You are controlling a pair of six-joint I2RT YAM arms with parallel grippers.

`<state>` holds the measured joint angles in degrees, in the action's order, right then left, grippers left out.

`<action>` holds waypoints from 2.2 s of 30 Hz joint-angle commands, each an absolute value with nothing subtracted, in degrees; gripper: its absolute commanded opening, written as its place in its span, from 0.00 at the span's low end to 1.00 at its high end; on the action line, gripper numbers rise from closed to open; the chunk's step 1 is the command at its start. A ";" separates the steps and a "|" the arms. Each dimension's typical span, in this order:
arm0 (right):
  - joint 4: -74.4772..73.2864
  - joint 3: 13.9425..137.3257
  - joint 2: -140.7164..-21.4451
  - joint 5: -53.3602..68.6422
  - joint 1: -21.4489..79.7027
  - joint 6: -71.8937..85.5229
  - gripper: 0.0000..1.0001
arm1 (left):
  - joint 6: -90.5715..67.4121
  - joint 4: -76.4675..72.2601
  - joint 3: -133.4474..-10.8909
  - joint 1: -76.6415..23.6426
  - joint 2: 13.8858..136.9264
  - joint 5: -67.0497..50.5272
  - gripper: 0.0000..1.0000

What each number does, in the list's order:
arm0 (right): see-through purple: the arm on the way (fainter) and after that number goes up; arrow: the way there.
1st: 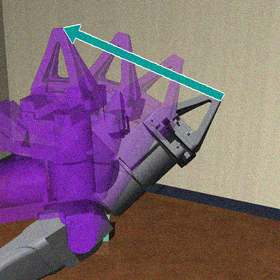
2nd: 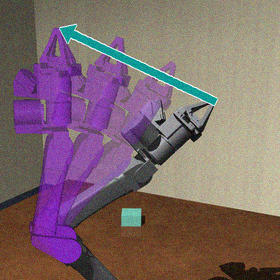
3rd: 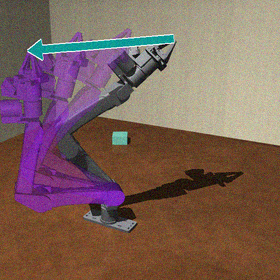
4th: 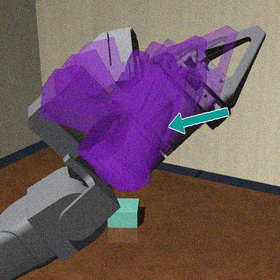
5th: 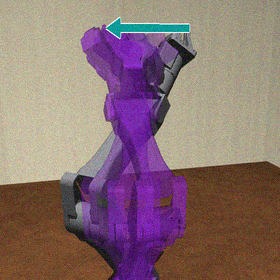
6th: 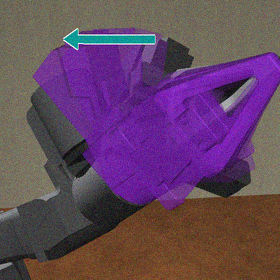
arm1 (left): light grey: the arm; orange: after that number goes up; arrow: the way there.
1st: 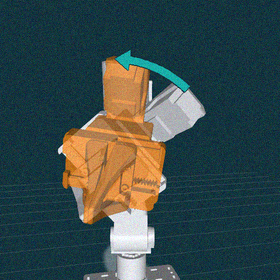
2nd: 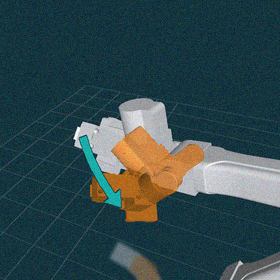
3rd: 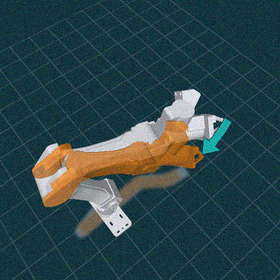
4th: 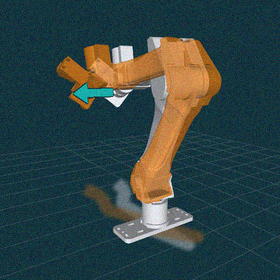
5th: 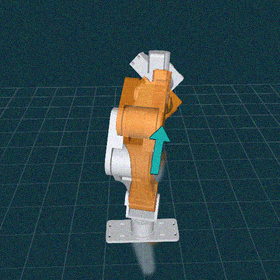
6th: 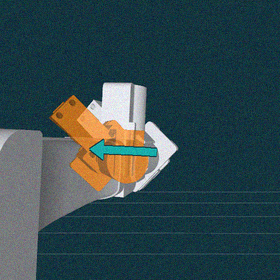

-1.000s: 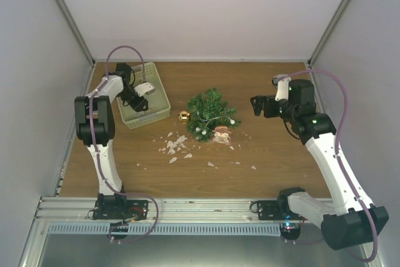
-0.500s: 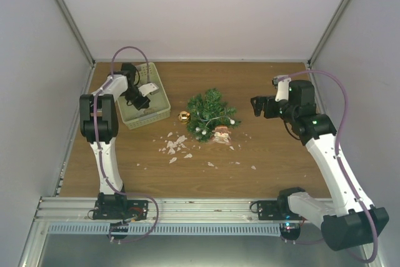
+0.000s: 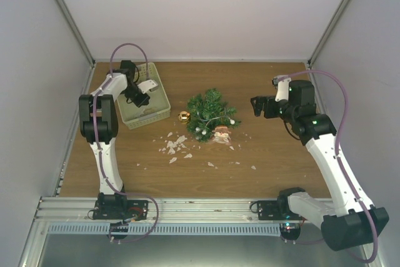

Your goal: Decorate the small christmas tree

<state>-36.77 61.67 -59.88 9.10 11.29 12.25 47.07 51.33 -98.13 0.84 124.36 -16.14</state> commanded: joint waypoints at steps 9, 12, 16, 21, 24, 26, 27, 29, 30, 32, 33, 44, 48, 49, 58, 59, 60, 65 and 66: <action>-35.55 60.73 -59.63 9.13 10.86 11.50 1.00 | 51.40 55.77 -99.05 0.78 121.27 -13.66 0.48; -35.50 60.73 -59.68 9.20 10.90 11.57 1.00 | 51.82 55.78 -99.47 0.79 121.64 -13.37 0.48; -35.68 60.79 -59.68 9.06 10.77 11.53 0.99 | 53.50 59.08 -100.79 0.63 123.06 -16.36 0.47; -35.55 60.97 -59.98 9.42 10.85 11.60 0.99 | 58.11 60.51 -101.80 0.41 125.64 -12.99 0.48; -35.51 60.96 -59.98 9.40 10.90 11.86 0.99 | 59.64 64.07 -106.71 0.37 128.80 -11.89 0.47; -35.23 60.64 -59.65 9.47 10.88 12.17 1.00 | 59.63 65.13 -108.69 0.37 130.55 -11.38 0.47; -35.24 60.46 -59.53 9.53 10.85 12.21 1.00 | 59.67 65.25 -109.17 0.39 130.82 -11.43 0.46; -35.34 60.31 -59.46 9.59 10.84 12.26 1.00 | 59.57 65.13 -109.05 0.38 130.97 -12.14 0.45; -35.39 60.25 -59.42 9.52 10.88 12.28 1.00 | 59.68 65.29 -108.80 0.41 130.98 -12.58 0.45; -35.49 60.28 -59.41 9.50 10.85 12.30 1.00 | 59.87 65.56 -108.05 -1.20 131.05 -12.95 0.46; -35.53 60.29 -59.41 9.46 10.84 12.22 1.00 | 60.06 65.64 -107.69 -1.23 130.98 -13.03 0.46; -35.15 60.14 -59.53 9.67 10.90 12.36 1.00 | 60.94 67.51 -107.14 -1.24 132.31 -11.32 0.43; -35.33 59.97 -59.25 9.51 10.88 12.38 1.00 | 60.34 66.65 -106.90 -1.23 132.94 -10.18 0.22; -35.35 59.99 -59.24 9.53 10.88 12.34 1.00 | 60.18 66.05 -106.76 -1.23 132.96 -9.87 0.14; -35.35 59.69 -59.24 9.35 10.88 12.14 1.00 | 58.50 61.73 -107.02 -0.94 131.79 -7.95 0.00; -35.33 59.68 -59.27 9.39 10.84 12.20 0.99 | 58.29 61.07 -107.20 -0.84 131.34 -8.08 0.00; -35.28 59.68 -59.32 9.39 10.87 12.21 1.00 | 57.97 60.48 -107.41 -0.80 130.86 -8.49 0.00; -35.00 59.60 -59.58 9.40 10.82 12.13 1.00 | 57.29 58.72 -107.74 -0.45 128.10 -10.19 0.00; -34.98 59.68 -59.63 9.40 10.88 12.08 0.99 | 57.32 58.55 -107.75 -0.44 127.53 -10.43 0.00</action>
<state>-36.10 60.20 -59.94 9.30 11.29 12.29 58.11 61.73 -107.44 -0.95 130.98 -9.76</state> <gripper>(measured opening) 0.995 0.014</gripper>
